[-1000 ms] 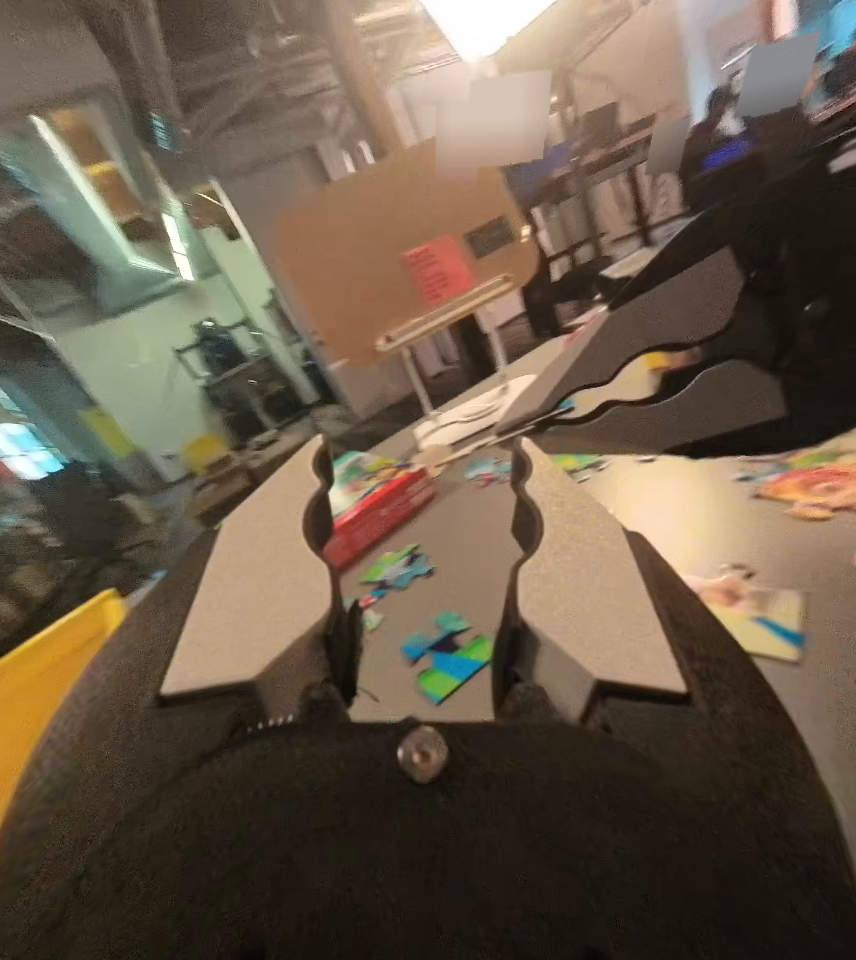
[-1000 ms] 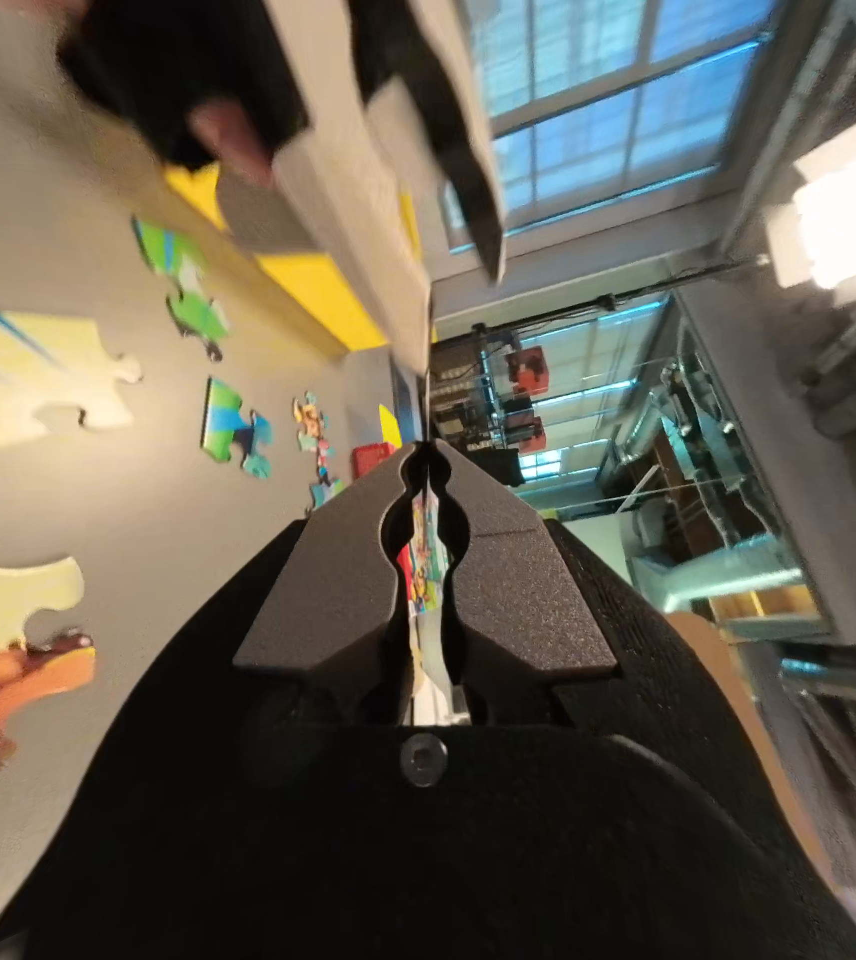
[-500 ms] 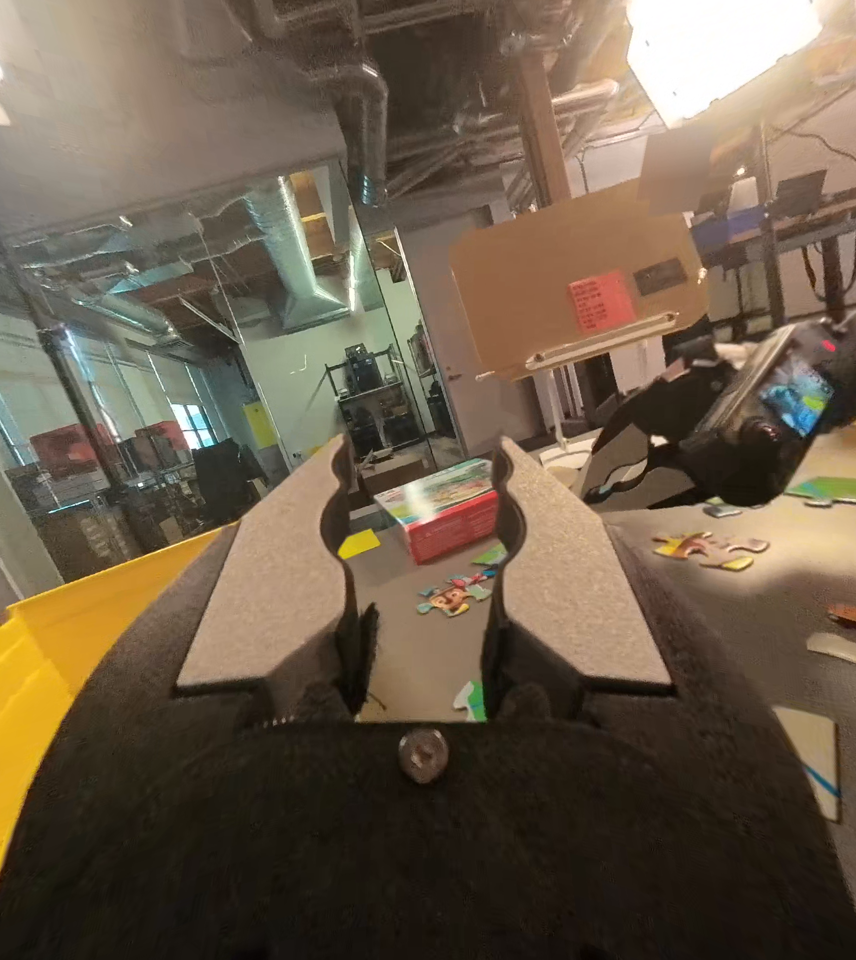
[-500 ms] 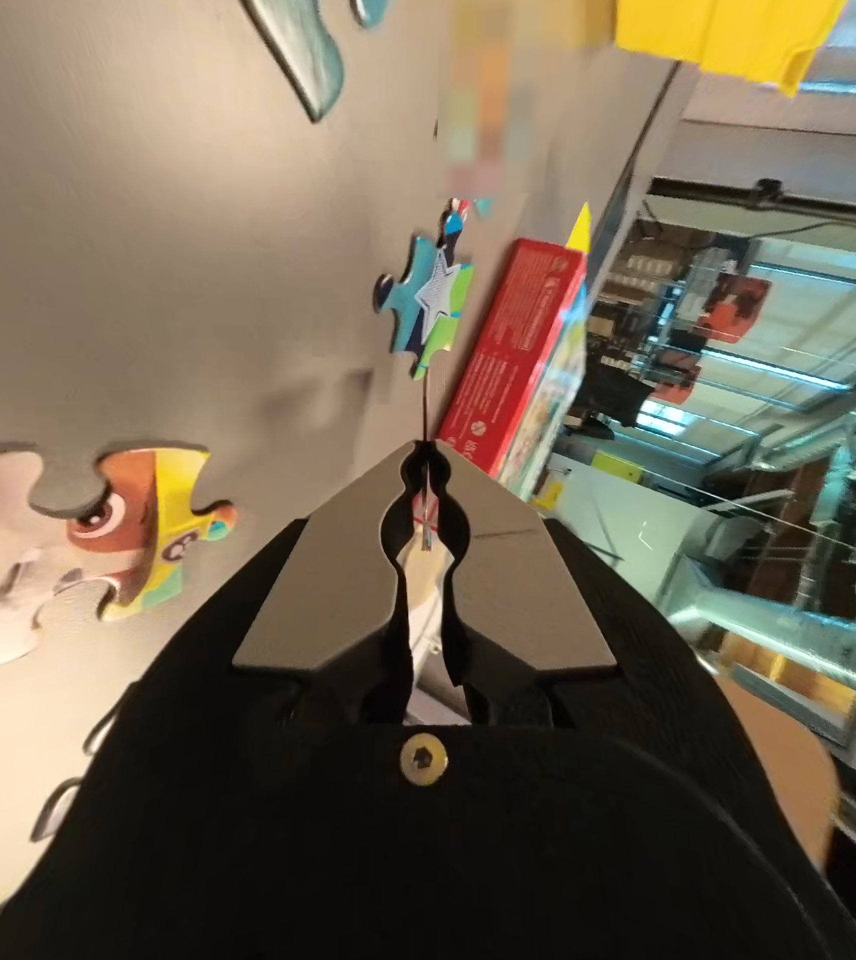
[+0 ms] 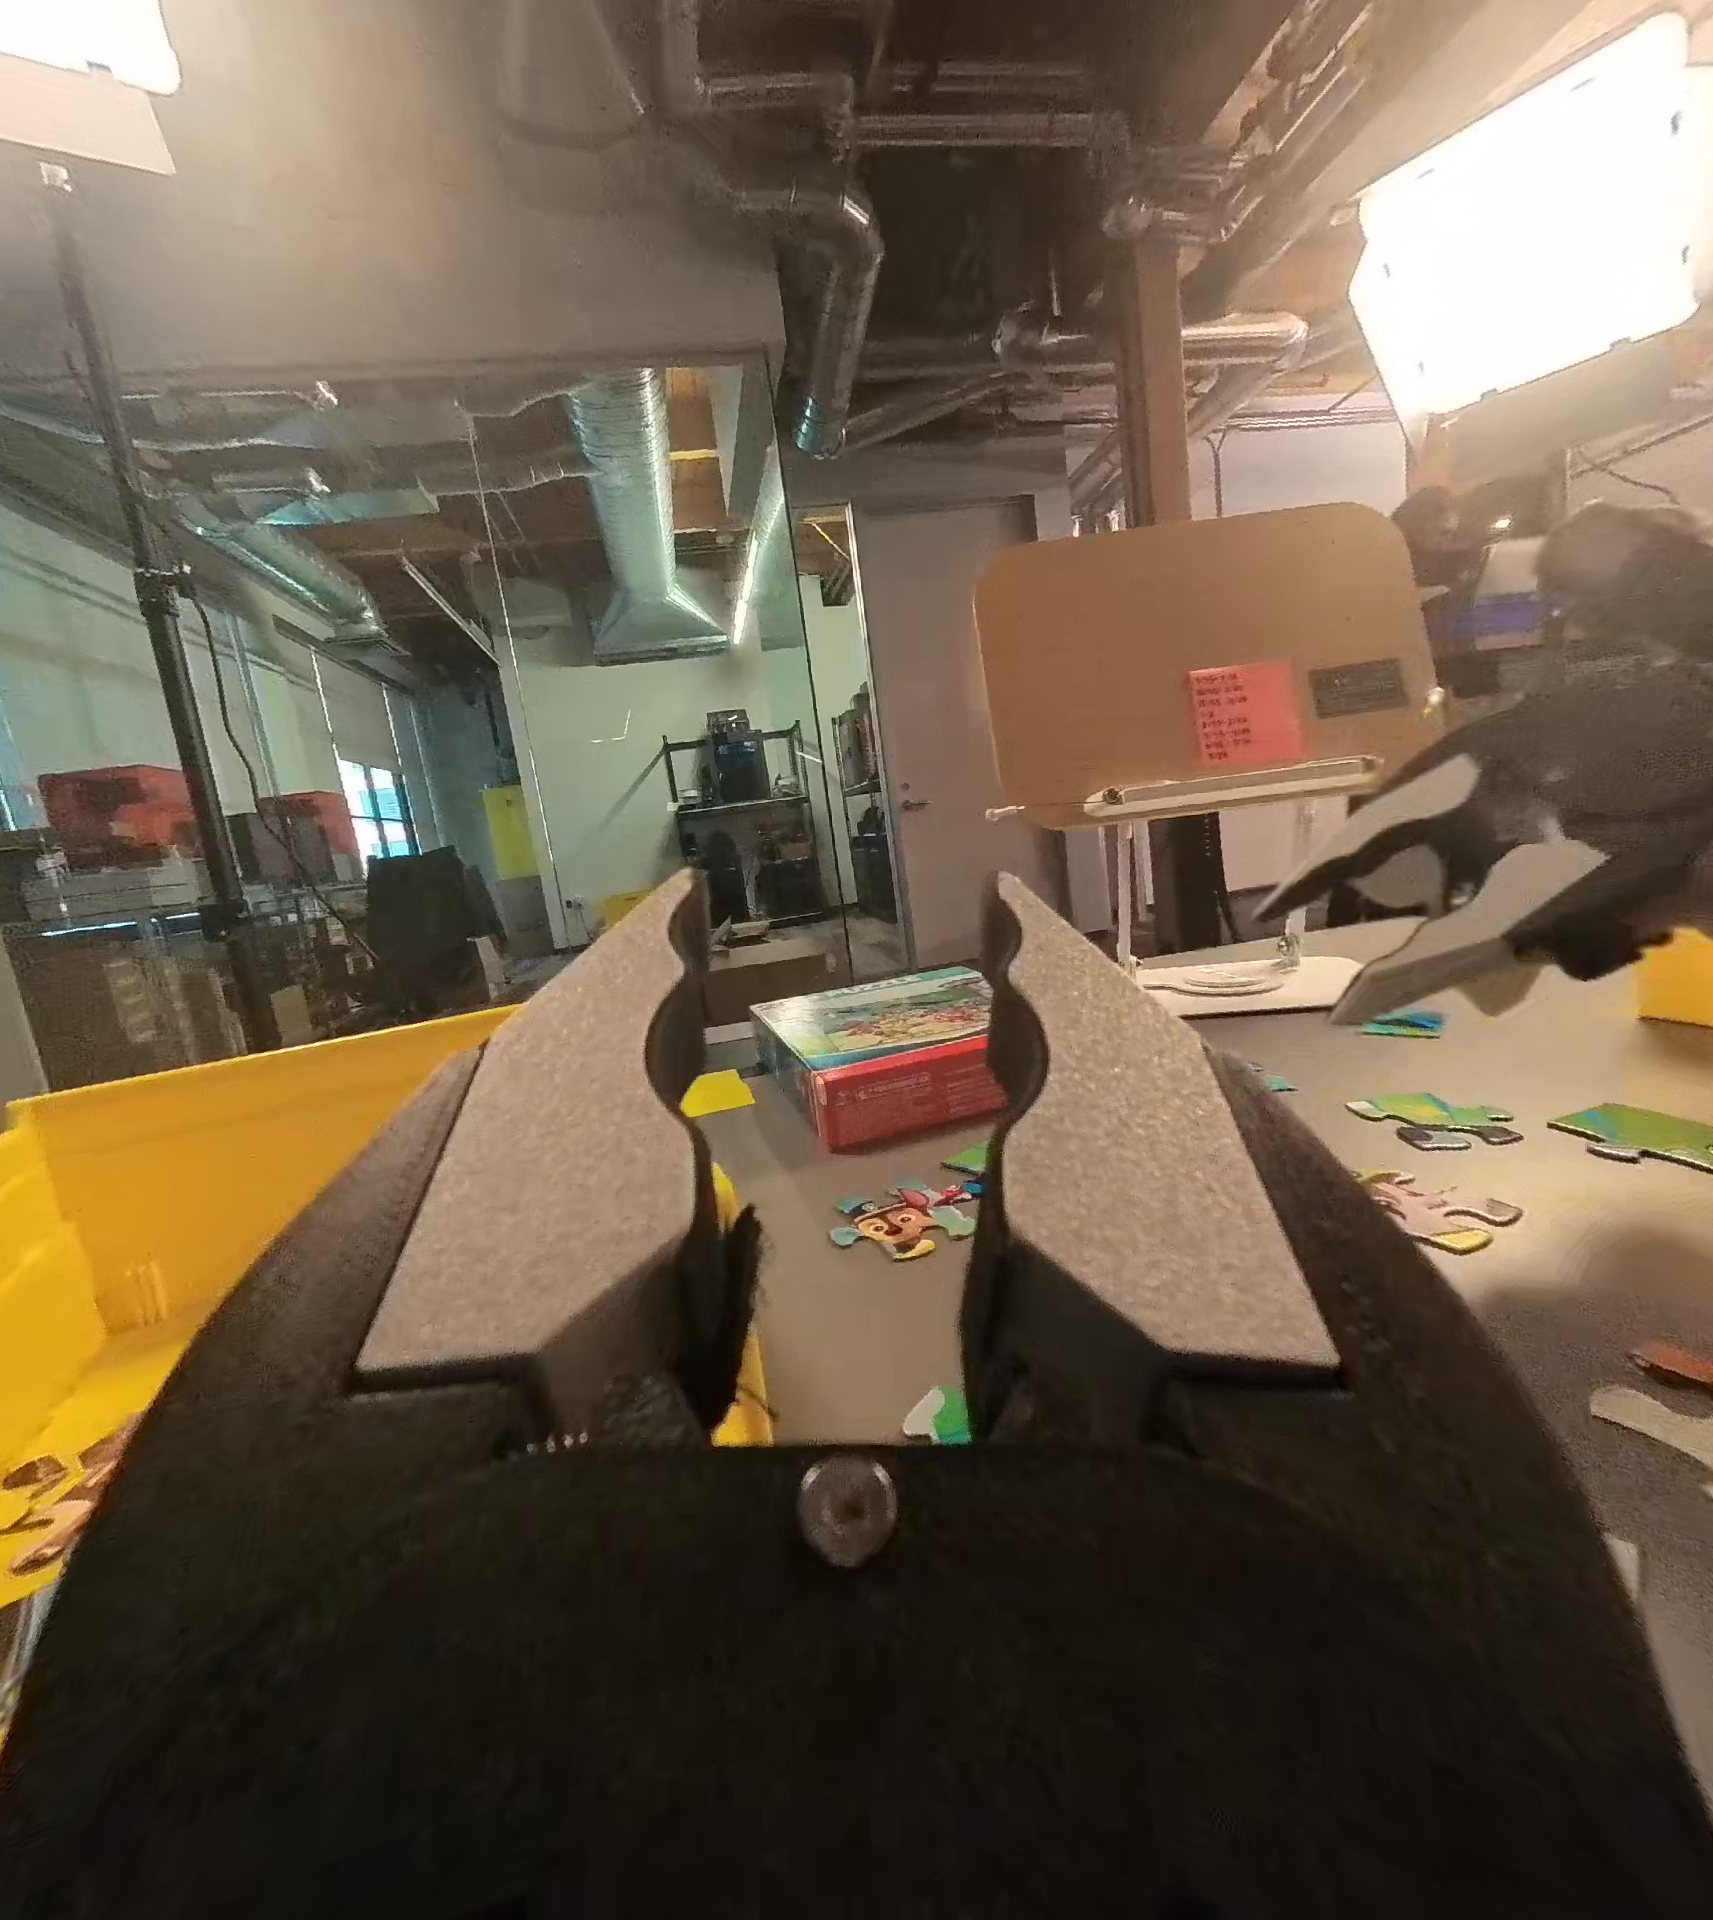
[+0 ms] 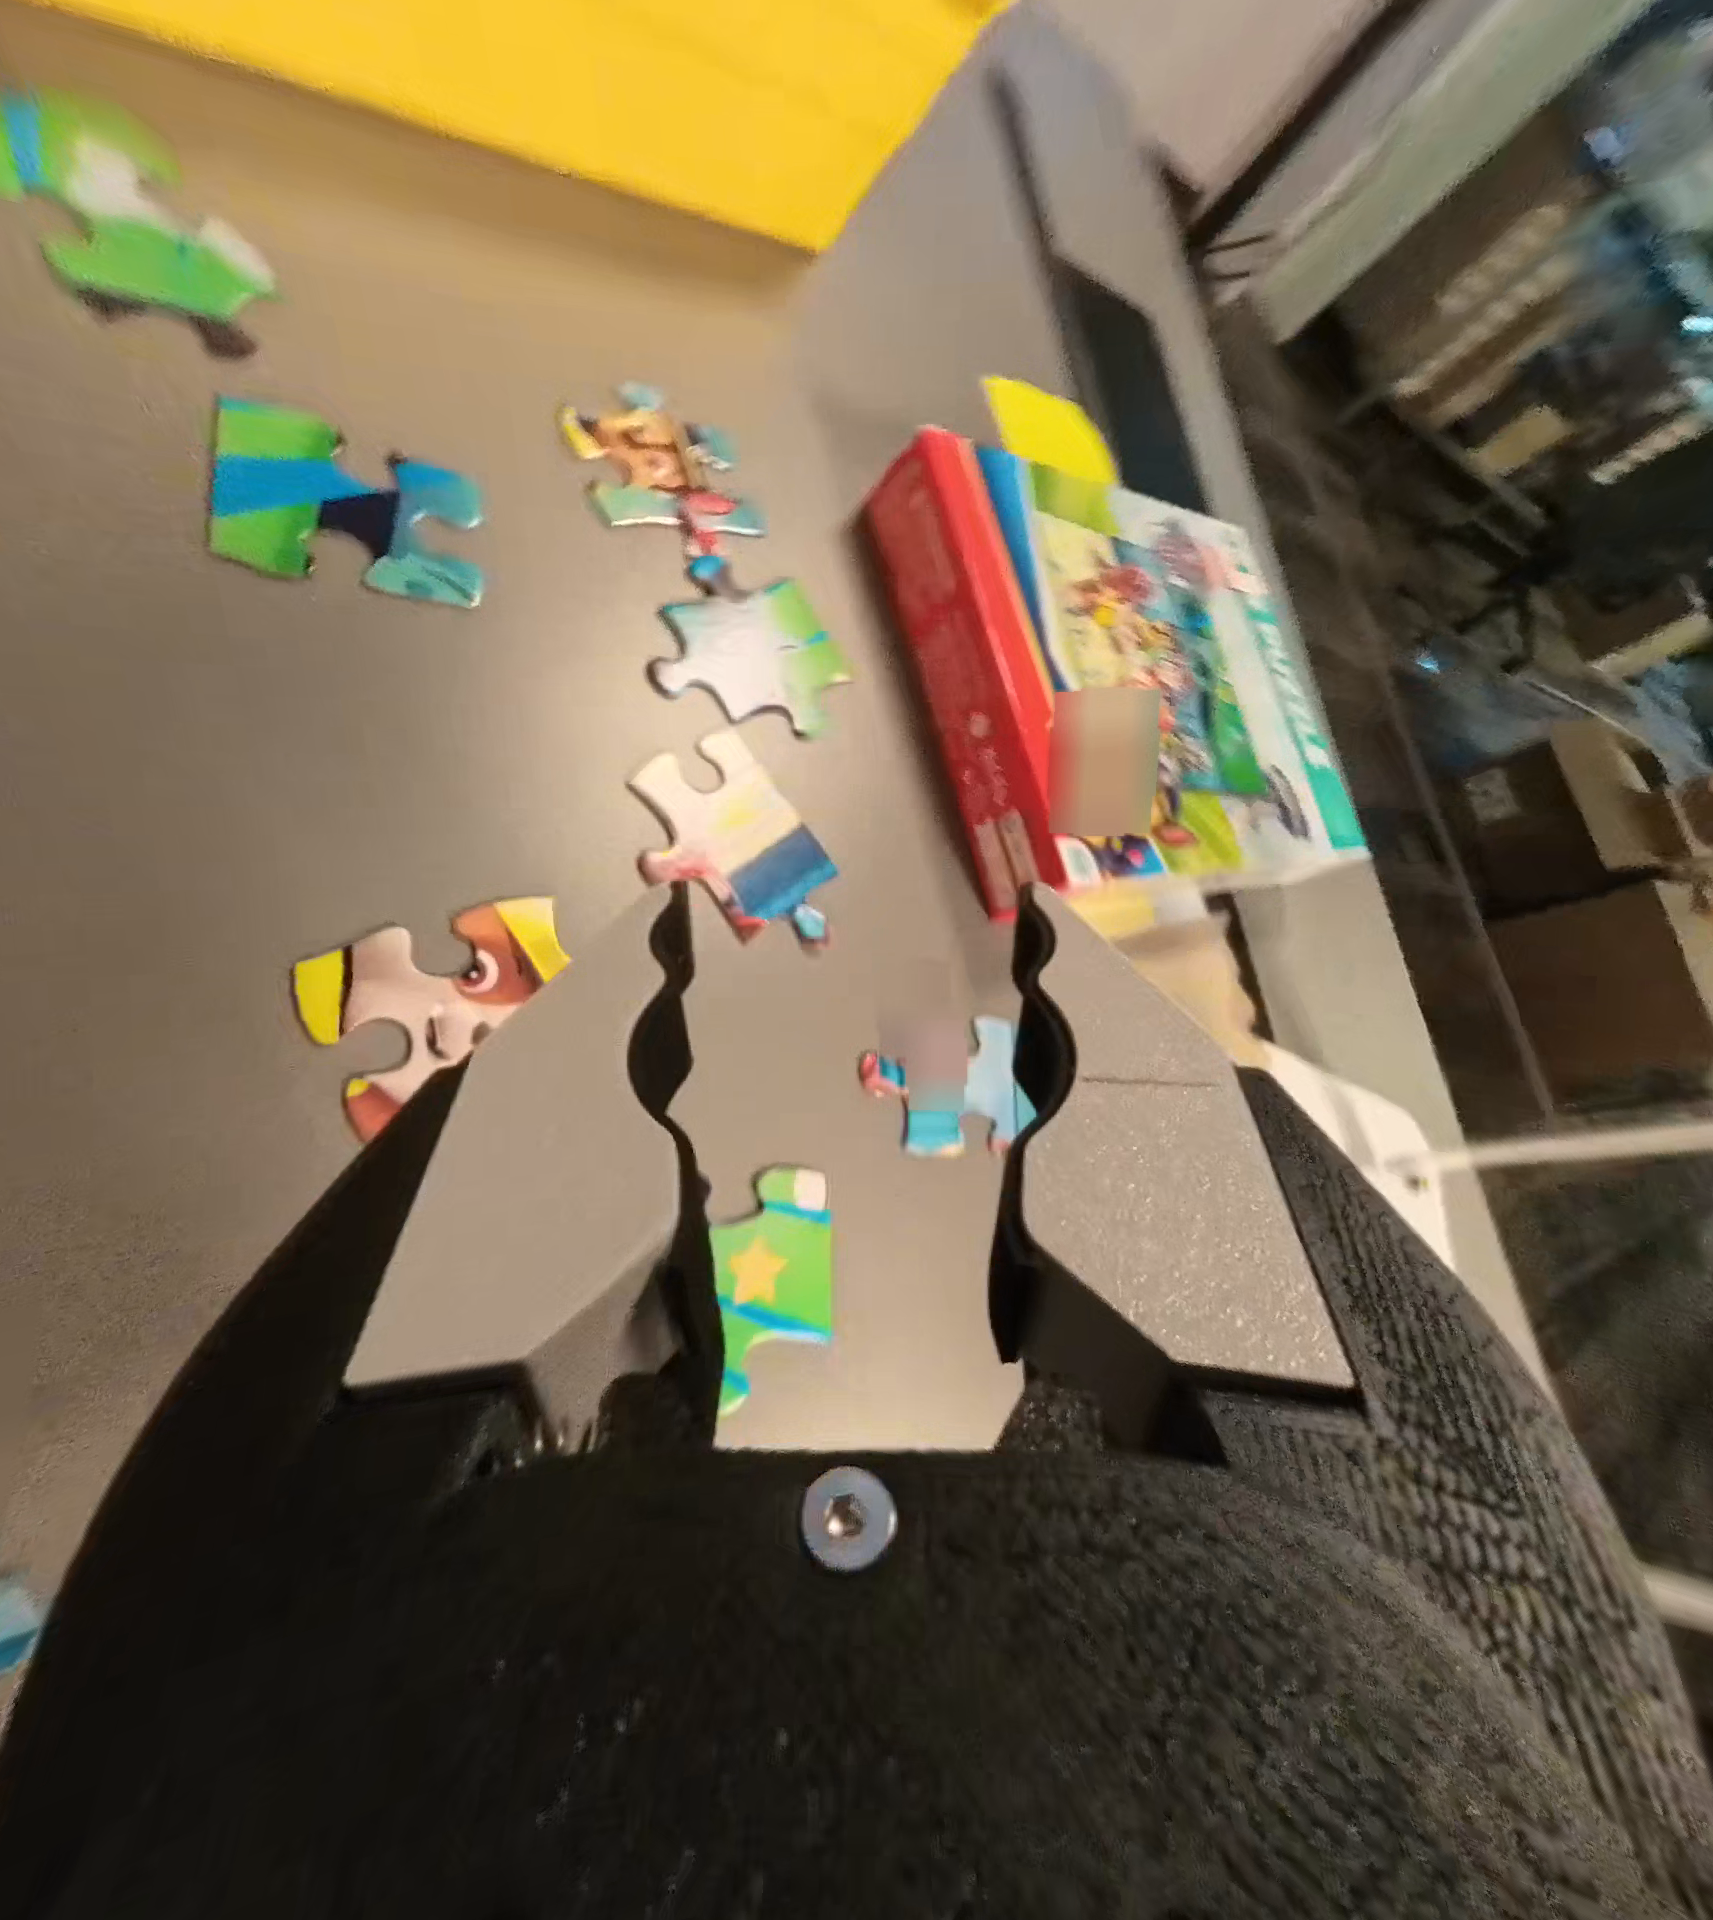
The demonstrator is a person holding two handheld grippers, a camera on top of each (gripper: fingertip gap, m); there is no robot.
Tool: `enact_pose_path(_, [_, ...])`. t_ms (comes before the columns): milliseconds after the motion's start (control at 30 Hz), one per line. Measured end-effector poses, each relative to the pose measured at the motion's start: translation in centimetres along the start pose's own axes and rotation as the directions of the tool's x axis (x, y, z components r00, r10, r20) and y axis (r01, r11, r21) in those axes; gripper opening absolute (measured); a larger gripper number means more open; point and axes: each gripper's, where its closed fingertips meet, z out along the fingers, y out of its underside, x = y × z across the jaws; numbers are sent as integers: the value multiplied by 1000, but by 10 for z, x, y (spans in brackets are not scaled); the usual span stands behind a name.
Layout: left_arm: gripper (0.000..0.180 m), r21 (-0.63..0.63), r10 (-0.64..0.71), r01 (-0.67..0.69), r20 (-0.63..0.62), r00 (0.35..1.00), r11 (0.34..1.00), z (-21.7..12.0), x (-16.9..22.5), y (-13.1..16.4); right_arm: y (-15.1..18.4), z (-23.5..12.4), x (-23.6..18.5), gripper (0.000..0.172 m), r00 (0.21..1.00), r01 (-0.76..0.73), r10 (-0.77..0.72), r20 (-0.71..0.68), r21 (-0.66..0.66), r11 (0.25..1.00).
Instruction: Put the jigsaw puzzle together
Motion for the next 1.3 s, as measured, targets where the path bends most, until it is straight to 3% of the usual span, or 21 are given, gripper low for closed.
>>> enact_pose_path(100, [50,-9,6,-6,-11,1000,1000,1,3,2,23,-36,13,59,973,-145,164,-163,124,982])
enact_pose_path(200, [50,-17,29,-29,-20,999,999,2,6,4,47,-72,20,57,879,-309,390,-273,297,904])
enact_pose_path(300, [49,-58,60,-62,-32,998,996,6,7,12,68,-108,29,52,764,-333,520,-382,458,825])
enact_pose_path(367, [51,-181,100,-125,-142,985,975,10,17,30,74,-125,34,50,717,-310,551,-428,513,801])
enact_pose_path(433, [50,-376,122,-244,-319,940,894,8,31,57,71,-136,38,49,713,-272,538,-450,530,803])
enact_pose_path(500, [46,-548,26,-328,-486,873,770,-1,46,76,76,-134,38,47,713,-266,534,-455,529,806])
enact_pose_path(600, [48,-705,-137,-439,-599,789,557,-15,57,88,71,-128,35,47,742,-277,532,-407,537,797])
enact_pose_path(633, [56,-742,-205,-466,-612,763,481,-21,62,92,69,-126,34,47,752,-265,519,-407,535,802])
enact_pose_path(700, [60,-767,-263,-514,-625,735,384,-24,68,98,65,-123,30,46,776,-243,492,-394,533,811])
enact_pose_path(833, [58,-779,-247,-543,-619,746,313,-10,77,110,58,-118,23,43,817,-215,446,-365,525,824])
enact_pose_path(1033, [53,-876,-215,-442,-477,852,193,10,78,140,60,-132,30,39,782,-237,510,-359,584,776])
enact_pose_path(1167, [53,-890,-213,-424,-453,866,169,6,77,142,64,-141,36,38,750,-262,563,-348,625,735])
enact_pose_path(1300, [60,-876,-252,-479,-476,842,56,-17,65,146,65,-140,37,38,743,-279,580,-334,632,722])
